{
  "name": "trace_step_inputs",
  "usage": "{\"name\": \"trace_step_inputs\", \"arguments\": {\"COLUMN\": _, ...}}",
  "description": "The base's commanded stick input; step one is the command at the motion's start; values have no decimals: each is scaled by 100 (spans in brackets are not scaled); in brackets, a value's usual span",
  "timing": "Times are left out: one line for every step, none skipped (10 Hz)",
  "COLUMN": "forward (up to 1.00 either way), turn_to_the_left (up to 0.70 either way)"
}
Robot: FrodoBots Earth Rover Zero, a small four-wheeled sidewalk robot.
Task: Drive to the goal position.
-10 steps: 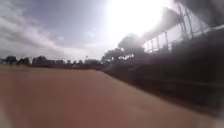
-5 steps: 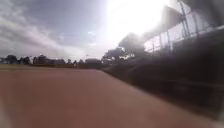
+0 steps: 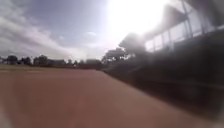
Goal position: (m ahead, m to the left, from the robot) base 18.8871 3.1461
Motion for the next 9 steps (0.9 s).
{"name": "trace_step_inputs", "arguments": {"forward": 70, "turn_to_the_left": 6}}
{"name": "trace_step_inputs", "arguments": {"forward": 70, "turn_to_the_left": 21}}
{"name": "trace_step_inputs", "arguments": {"forward": 70, "turn_to_the_left": 35}}
{"name": "trace_step_inputs", "arguments": {"forward": 70, "turn_to_the_left": 35}}
{"name": "trace_step_inputs", "arguments": {"forward": 70, "turn_to_the_left": 35}}
{"name": "trace_step_inputs", "arguments": {"forward": 70, "turn_to_the_left": 35}}
{"name": "trace_step_inputs", "arguments": {"forward": 70, "turn_to_the_left": 35}}
{"name": "trace_step_inputs", "arguments": {"forward": 70, "turn_to_the_left": 35}}
{"name": "trace_step_inputs", "arguments": {"forward": 70, "turn_to_the_left": 35}}
